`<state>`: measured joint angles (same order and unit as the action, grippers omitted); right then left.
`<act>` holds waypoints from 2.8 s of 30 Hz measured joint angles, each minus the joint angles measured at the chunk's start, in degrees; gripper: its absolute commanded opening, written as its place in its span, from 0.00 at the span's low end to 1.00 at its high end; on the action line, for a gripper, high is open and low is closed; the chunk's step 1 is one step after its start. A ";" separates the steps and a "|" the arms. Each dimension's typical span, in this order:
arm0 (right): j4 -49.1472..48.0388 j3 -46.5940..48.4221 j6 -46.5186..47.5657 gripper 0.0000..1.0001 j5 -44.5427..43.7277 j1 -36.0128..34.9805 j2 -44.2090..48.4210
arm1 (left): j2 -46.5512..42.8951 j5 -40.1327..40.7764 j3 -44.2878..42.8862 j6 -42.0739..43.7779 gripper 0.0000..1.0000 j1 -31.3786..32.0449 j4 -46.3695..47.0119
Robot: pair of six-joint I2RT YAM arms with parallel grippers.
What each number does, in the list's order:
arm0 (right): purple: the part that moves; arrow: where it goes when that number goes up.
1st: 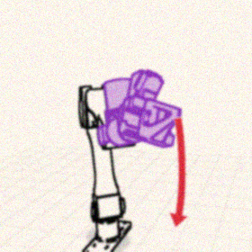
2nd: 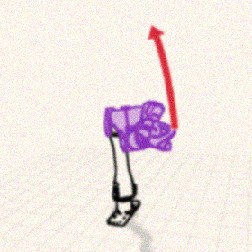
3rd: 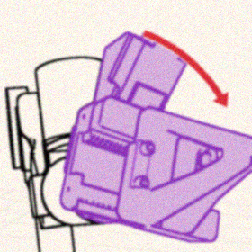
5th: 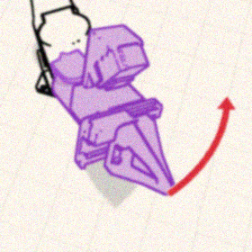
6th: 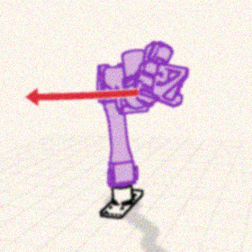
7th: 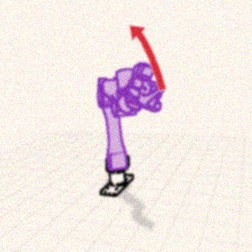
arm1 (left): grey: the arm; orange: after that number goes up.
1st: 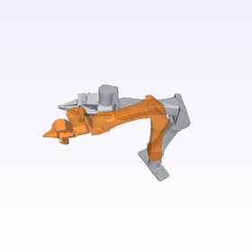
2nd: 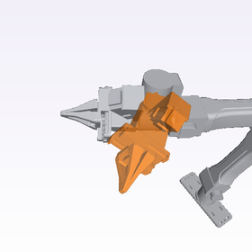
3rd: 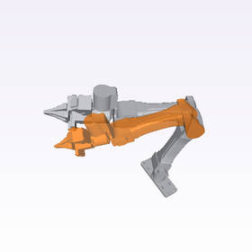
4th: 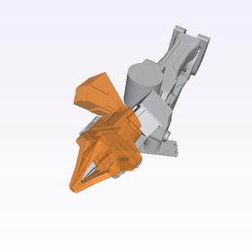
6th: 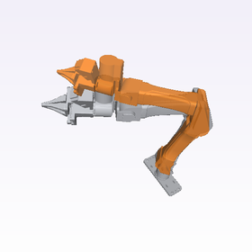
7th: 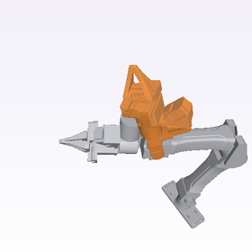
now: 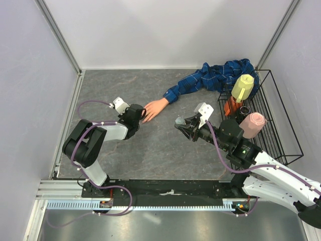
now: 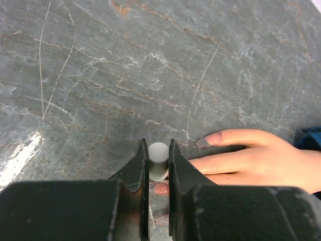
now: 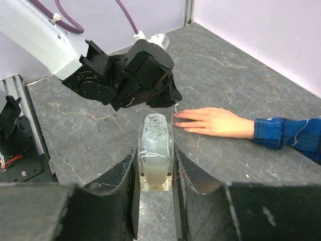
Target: Paint the nails
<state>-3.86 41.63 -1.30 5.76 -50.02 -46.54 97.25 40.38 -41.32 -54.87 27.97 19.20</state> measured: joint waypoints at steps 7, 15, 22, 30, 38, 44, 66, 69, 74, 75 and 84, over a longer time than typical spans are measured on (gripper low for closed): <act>-0.02 0.00 0.00 0.00 0.02 0.00 -0.09 | -0.02 0.00 0.00 -0.28 0.02 0.00 -1.42; -0.02 -0.02 -0.20 0.00 0.04 0.04 -0.09 | -0.04 0.00 0.02 -0.61 0.02 0.00 -1.73; -0.02 -0.04 -0.22 0.00 0.04 0.04 -0.07 | -0.42 0.04 0.04 -0.66 0.02 0.00 -2.93; -0.02 -0.04 -0.24 0.00 0.28 0.04 -0.09 | -0.74 0.02 0.11 -0.70 0.02 0.00 -3.15; -0.02 -0.04 -0.39 0.00 0.48 0.17 -0.07 | -0.79 0.04 0.13 -0.72 0.02 0.00 -3.30; -0.02 -0.04 -0.39 0.00 0.48 0.31 -0.07 | -0.79 0.02 0.13 -0.74 0.02 0.00 -4.13; -0.04 -0.04 -0.39 0.00 0.50 0.31 -0.07 | -1.33 0.02 0.26 -0.74 0.02 0.00 -4.04; -0.24 -0.22 -0.39 0.00 0.50 0.31 -0.07 | -1.33 0.00 0.48 -0.74 0.02 0.00 -4.02; -0.39 -0.48 -0.39 0.00 0.63 0.31 -0.17 | -1.33 -0.22 0.48 -0.72 0.02 0.00 -2.47; -0.39 -0.48 -0.39 0.00 0.68 0.33 -0.20 | -1.33 -0.28 0.48 -0.72 0.02 0.00 -2.27; -0.39 -0.48 -0.42 0.00 0.90 0.33 -0.46 | -1.33 -0.72 0.48 -0.70 0.02 0.00 -1.20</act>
<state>-4.25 41.15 -1.72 6.66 -49.69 -47.00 95.92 39.66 -40.84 -55.57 27.97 18.00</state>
